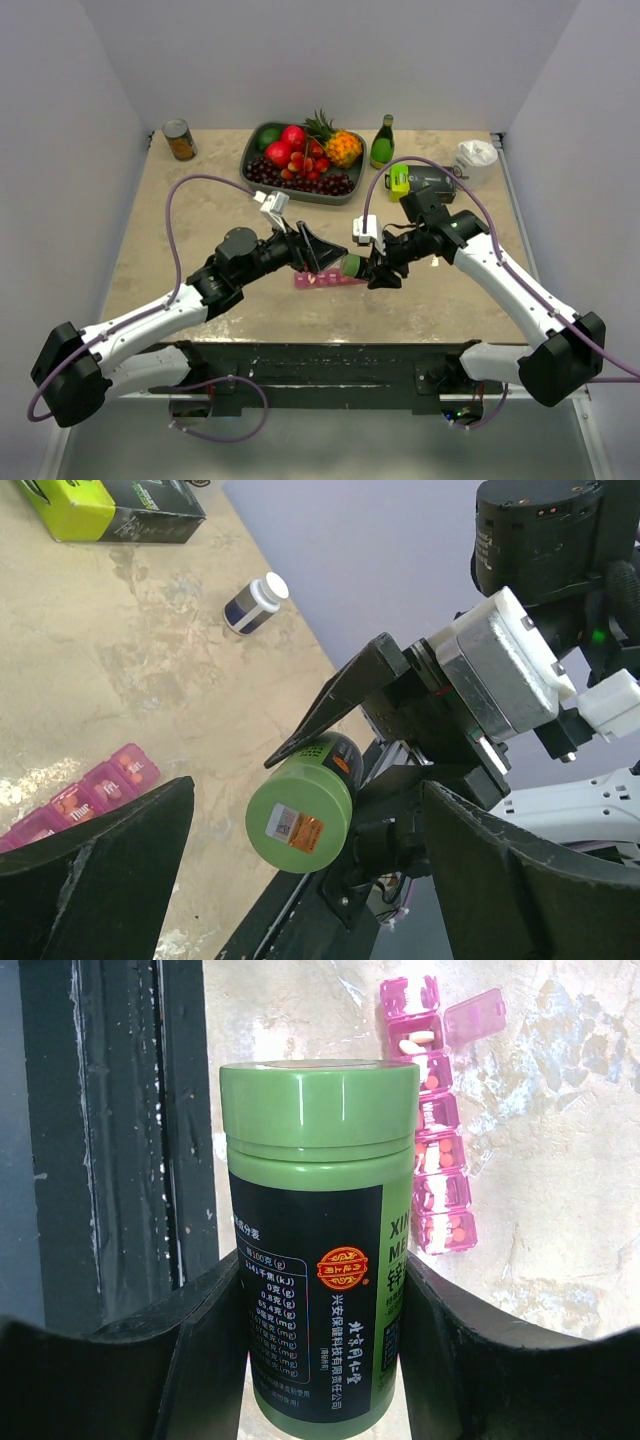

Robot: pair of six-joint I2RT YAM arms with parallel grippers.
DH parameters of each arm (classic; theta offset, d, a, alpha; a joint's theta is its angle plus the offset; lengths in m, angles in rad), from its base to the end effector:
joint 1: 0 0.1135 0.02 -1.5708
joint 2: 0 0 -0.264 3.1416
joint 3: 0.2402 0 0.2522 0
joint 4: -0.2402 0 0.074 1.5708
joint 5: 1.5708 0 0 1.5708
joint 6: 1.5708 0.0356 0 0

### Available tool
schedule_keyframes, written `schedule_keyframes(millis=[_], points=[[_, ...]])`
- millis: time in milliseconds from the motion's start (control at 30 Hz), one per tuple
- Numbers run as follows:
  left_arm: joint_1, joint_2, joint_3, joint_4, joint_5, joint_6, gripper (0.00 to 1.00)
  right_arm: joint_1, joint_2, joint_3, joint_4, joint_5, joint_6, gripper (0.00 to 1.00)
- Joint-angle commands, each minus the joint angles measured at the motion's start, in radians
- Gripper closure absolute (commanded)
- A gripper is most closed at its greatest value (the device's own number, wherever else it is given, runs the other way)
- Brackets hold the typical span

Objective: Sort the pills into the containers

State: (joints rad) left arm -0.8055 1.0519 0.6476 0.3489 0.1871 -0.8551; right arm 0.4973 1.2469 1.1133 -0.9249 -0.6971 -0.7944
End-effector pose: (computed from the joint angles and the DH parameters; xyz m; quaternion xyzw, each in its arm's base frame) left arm 0.1661 -0.1825 0.2955 0.0463 0.7246 -0.5508 0.4115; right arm 0.1969 0.1329 0.3023 -0.6163 0.6740 0.2915 0.2844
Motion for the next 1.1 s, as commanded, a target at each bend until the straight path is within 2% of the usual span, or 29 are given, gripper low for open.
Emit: schedule_keyframes(millis=[0,133,400,567,600,633,800,833,900,967,1067], points=[[-0.001,0.023,0.052,0.019,0.032,-0.021,0.03,0.001,-0.037,0.046,0.006,-0.013,-0.009,1.0],[-0.001,0.057,0.06,-0.001,0.04,0.004,0.05,0.003,-0.032,0.046,0.011,-0.021,-0.005,1.0],[-0.008,0.146,0.066,0.048,0.158,0.007,0.12,0.001,-0.032,0.045,0.017,-0.025,-0.003,1.0],[-0.012,0.178,0.063,0.088,0.23,0.017,0.24,0.003,-0.035,0.033,0.024,-0.025,0.001,1.0],[-0.017,0.183,0.063,0.094,0.238,0.022,0.27,0.001,-0.038,0.031,0.026,-0.027,0.003,1.0],[-0.017,0.186,0.061,0.104,0.245,0.027,0.38,0.001,-0.037,0.031,0.026,-0.028,0.003,1.0],[-0.021,0.227,0.047,0.203,0.36,0.073,0.69,0.003,-0.035,0.026,0.021,-0.062,0.012,1.0],[-0.021,0.235,0.043,0.231,0.392,0.112,0.83,0.001,-0.03,0.023,0.018,-0.073,0.014,1.0],[-0.02,0.255,0.037,0.286,0.506,0.23,0.99,0.003,-0.029,0.022,0.012,-0.122,0.015,1.0],[-0.02,0.264,0.034,0.305,0.619,0.333,1.0,-0.002,-0.018,0.022,-0.009,-0.171,0.015,1.0],[-0.02,0.248,0.04,0.221,0.725,0.616,1.0,-0.012,0.0,0.017,-0.031,-0.29,0.018,1.0]])
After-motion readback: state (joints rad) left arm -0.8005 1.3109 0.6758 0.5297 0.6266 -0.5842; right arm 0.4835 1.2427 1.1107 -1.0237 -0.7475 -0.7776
